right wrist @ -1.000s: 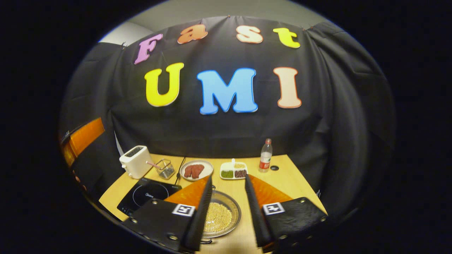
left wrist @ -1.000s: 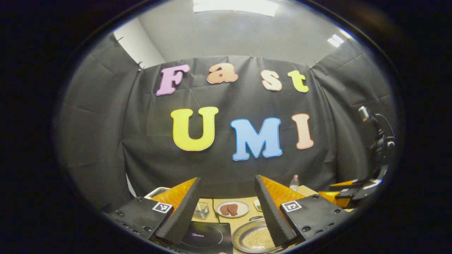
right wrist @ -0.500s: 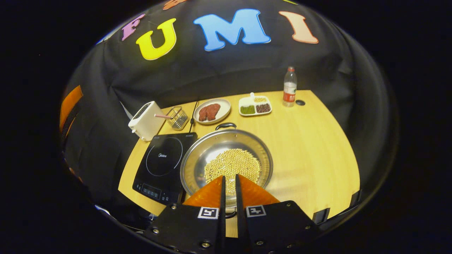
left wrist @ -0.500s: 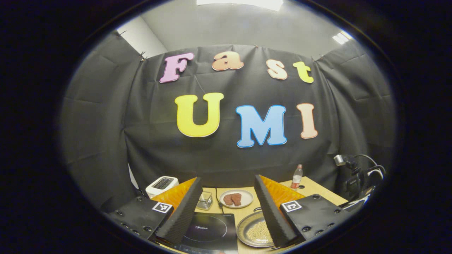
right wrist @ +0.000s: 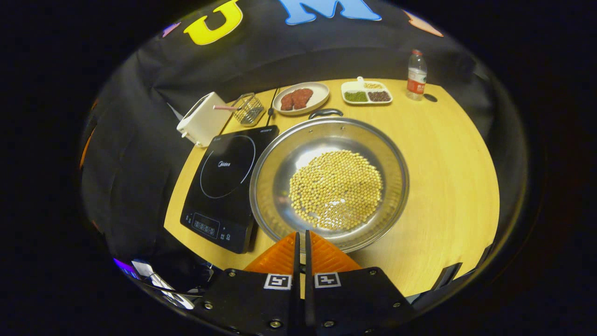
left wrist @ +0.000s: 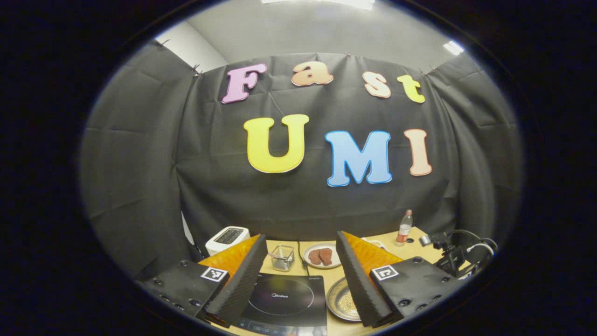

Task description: First push the handle of the pot to place it horizontally, then grasp the pot with both hands and set it on the induction cooktop.

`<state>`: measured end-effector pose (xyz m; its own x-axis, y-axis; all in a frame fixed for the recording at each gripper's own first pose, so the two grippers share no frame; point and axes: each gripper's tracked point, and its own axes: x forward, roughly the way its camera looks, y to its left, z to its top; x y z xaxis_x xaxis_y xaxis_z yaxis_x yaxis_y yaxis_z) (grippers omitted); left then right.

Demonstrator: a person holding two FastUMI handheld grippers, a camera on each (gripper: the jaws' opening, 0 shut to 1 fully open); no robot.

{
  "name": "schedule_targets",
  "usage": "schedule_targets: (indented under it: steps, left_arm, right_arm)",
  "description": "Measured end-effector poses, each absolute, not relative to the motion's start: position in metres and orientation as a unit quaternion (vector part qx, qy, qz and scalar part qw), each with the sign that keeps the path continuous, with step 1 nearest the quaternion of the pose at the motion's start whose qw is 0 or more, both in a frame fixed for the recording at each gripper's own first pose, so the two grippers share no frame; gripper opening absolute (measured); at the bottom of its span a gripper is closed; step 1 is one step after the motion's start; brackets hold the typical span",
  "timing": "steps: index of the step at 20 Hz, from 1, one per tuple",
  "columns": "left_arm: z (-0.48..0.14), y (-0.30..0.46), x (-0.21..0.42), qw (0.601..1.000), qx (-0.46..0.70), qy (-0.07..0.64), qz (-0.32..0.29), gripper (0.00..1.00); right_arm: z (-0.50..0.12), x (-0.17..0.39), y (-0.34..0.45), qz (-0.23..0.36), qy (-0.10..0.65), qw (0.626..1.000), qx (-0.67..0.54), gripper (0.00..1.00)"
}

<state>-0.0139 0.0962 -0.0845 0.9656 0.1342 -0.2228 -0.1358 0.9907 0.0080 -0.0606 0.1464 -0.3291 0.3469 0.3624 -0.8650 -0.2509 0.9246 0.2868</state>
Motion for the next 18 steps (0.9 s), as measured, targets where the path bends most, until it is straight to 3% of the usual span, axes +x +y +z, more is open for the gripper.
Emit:
schedule_targets:
  steps: [9,18]
  left_arm:
    - [-0.081,0.104,-0.017,0.99,-0.005,0.112,0.081,0.98]
    - [-0.057,0.089,-0.018,0.995,0.004,0.085,0.06,0.96]
  right_arm:
    - [-0.373,-0.087,0.179,0.229,0.596,0.768,0.049,0.04]
    - [-0.396,-0.088,0.181,0.203,0.6,0.77,0.082,0.01]
